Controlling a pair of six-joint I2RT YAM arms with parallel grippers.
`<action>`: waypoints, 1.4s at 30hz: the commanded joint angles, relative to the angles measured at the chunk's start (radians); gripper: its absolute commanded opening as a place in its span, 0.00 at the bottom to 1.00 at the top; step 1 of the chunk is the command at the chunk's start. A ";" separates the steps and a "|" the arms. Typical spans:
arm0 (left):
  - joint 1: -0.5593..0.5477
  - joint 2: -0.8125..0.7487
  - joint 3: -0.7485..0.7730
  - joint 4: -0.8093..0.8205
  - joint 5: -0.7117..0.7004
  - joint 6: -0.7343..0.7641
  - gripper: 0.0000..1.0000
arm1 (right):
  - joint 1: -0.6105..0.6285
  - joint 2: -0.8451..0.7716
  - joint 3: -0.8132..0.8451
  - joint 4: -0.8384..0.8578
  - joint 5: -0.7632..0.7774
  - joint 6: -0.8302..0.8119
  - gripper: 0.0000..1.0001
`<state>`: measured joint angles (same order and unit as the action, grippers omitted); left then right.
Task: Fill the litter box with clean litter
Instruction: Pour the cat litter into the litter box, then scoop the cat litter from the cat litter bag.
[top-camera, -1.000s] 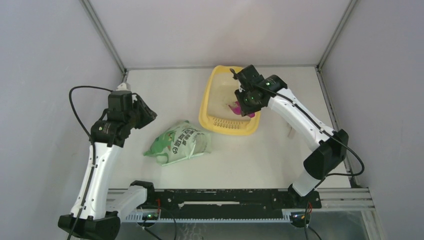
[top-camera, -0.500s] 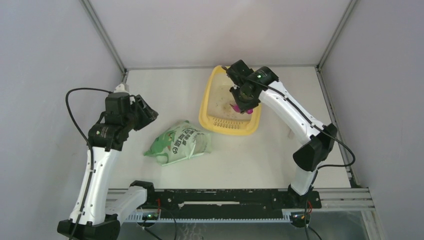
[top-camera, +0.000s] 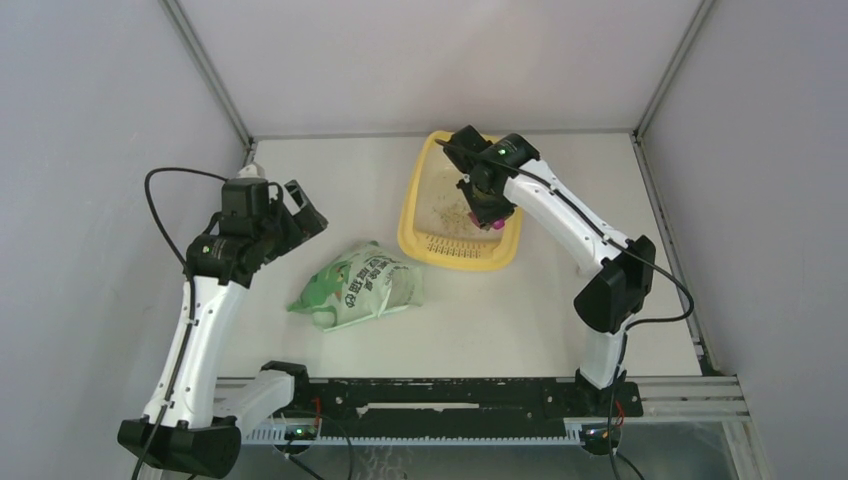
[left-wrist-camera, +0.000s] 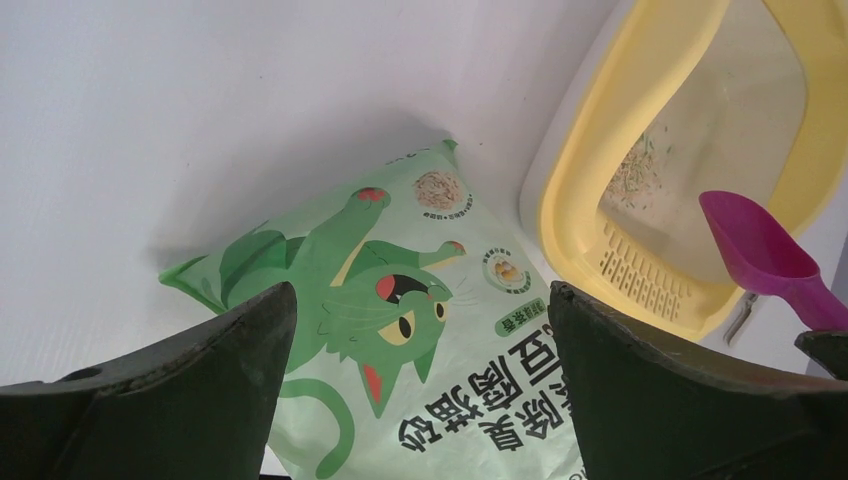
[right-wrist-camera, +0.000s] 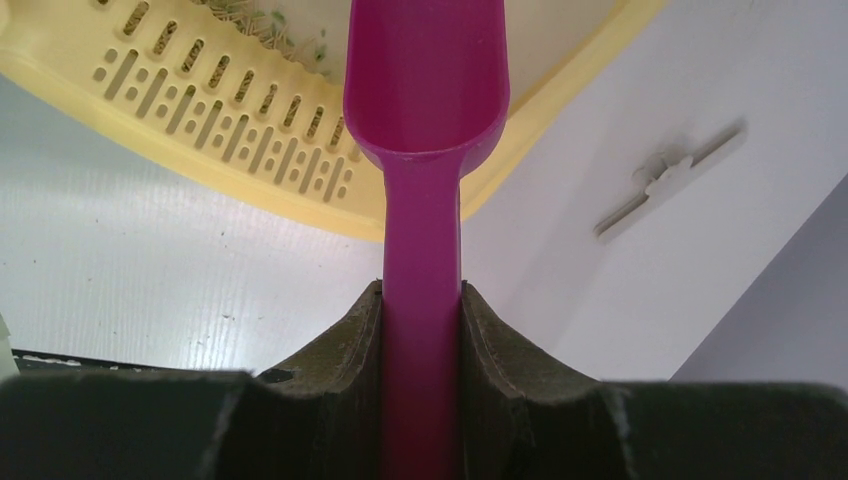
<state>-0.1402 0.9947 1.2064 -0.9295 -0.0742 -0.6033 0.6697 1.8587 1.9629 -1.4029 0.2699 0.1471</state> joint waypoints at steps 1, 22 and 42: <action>-0.004 -0.013 0.018 0.030 -0.028 -0.003 1.00 | 0.014 -0.102 -0.006 0.073 0.013 -0.009 0.00; 0.042 0.067 -0.044 0.121 0.064 -0.021 1.00 | 0.251 -1.017 -0.904 0.679 -0.309 -0.096 0.00; 0.100 0.077 -0.118 0.193 0.102 -0.059 1.00 | 0.562 -0.902 -0.775 0.440 -0.147 -0.037 0.00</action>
<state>-0.0479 1.0782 1.1240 -0.7849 0.0132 -0.6407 1.2407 0.9268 1.1542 -0.9756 0.0818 0.1070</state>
